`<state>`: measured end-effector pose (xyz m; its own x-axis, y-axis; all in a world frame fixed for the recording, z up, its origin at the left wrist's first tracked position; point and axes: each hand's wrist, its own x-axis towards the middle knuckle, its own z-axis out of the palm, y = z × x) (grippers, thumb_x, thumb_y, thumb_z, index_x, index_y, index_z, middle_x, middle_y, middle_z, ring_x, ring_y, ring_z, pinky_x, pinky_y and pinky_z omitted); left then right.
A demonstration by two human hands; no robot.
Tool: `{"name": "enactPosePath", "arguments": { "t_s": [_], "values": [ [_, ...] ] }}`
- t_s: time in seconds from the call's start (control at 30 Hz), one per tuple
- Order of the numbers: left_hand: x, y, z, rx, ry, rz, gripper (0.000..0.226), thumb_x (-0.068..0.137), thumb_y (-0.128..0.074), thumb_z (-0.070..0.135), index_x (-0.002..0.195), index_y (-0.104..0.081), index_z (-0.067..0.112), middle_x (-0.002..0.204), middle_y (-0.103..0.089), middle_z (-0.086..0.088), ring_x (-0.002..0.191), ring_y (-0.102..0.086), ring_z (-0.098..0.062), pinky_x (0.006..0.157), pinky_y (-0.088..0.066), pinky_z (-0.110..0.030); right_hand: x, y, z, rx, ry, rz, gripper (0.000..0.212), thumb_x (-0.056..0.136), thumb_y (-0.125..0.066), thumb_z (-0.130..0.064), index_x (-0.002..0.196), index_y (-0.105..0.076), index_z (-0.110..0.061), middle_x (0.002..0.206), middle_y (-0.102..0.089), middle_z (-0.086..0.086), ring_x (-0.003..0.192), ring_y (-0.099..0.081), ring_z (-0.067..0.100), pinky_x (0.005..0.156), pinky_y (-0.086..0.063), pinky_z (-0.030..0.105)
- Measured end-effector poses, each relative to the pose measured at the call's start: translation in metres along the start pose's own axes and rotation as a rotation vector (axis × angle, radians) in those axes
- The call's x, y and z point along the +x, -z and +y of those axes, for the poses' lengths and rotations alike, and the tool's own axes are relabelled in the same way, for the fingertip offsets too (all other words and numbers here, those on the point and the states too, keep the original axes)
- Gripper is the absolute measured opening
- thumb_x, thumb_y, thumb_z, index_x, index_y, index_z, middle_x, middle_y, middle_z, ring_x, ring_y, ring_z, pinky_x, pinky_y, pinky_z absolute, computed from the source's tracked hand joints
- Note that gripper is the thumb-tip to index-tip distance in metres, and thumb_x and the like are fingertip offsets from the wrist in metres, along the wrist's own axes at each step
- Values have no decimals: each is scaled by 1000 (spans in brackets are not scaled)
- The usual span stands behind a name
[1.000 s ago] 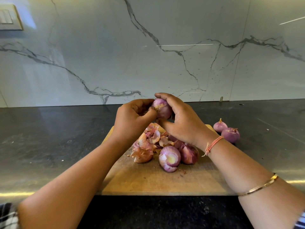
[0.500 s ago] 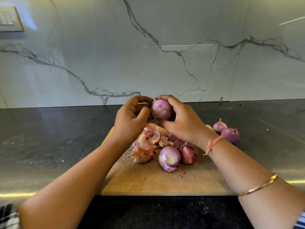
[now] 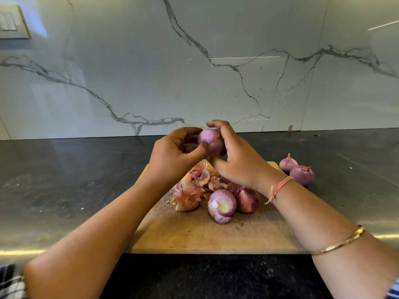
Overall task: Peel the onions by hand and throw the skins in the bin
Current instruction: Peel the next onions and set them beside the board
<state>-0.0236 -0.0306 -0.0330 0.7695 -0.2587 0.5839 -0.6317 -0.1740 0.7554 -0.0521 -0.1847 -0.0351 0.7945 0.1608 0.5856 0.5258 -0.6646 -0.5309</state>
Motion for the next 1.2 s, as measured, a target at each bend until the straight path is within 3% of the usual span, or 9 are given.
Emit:
{"name": "enactPosePath", "arguments": {
  "t_s": [0.1,0.23,0.47,0.67,0.9,1.0,1.2],
  "values": [
    [0,0,-1,-46,36,3,25,84,-67,13,104,-65,27,91,-72,8,83,-70,-4,78,-58,-27,0,0,-1,42,18,23,51,86,-67,-9,130,-43,-12,121,-56,4,106,-57,12,86,-45,11],
    [-1,0,0,-40,40,-10,22,86,-63,11,94,-65,32,79,-74,6,73,-71,-10,76,-59,-32,0,2,-2,31,20,34,45,87,-69,-15,127,-48,-13,115,-61,2,99,-61,13,83,-50,17],
    [-2,2,-1,121,-65,9,23,88,-59,8,106,-71,19,80,-71,13,72,-70,-9,75,-59,-38,0,1,-1,1,33,68,46,85,-72,-17,126,-52,-12,113,-65,1,100,-63,13,83,-49,15],
    [-3,3,3,74,-69,-32,27,86,-62,10,92,-64,36,77,-70,16,74,-70,-4,75,-59,-32,0,1,-2,25,37,58,46,84,-72,-13,126,-54,-12,115,-65,3,103,-63,15,89,-51,24],
    [-2,3,0,144,-105,-12,23,85,-61,10,95,-66,30,77,-73,0,74,-70,-24,71,-57,-48,0,0,-1,35,43,56,47,82,-73,-11,126,-55,-11,116,-66,4,105,-63,16,92,-51,31],
    [-1,3,-1,176,-130,-21,21,79,-56,24,95,-66,32,77,-73,-4,73,-69,-26,70,-56,-48,0,0,0,41,49,61,46,82,-74,-11,124,-57,-11,115,-66,3,104,-63,15,92,-50,33],
    [1,7,-3,201,-130,-21,18,79,-58,30,92,-70,32,75,-73,5,71,-69,-17,69,-58,-41,0,-1,1,-3,75,32,47,81,-75,-13,124,-57,-11,114,-66,4,103,-63,16,91,-49,30]
  ]
}}
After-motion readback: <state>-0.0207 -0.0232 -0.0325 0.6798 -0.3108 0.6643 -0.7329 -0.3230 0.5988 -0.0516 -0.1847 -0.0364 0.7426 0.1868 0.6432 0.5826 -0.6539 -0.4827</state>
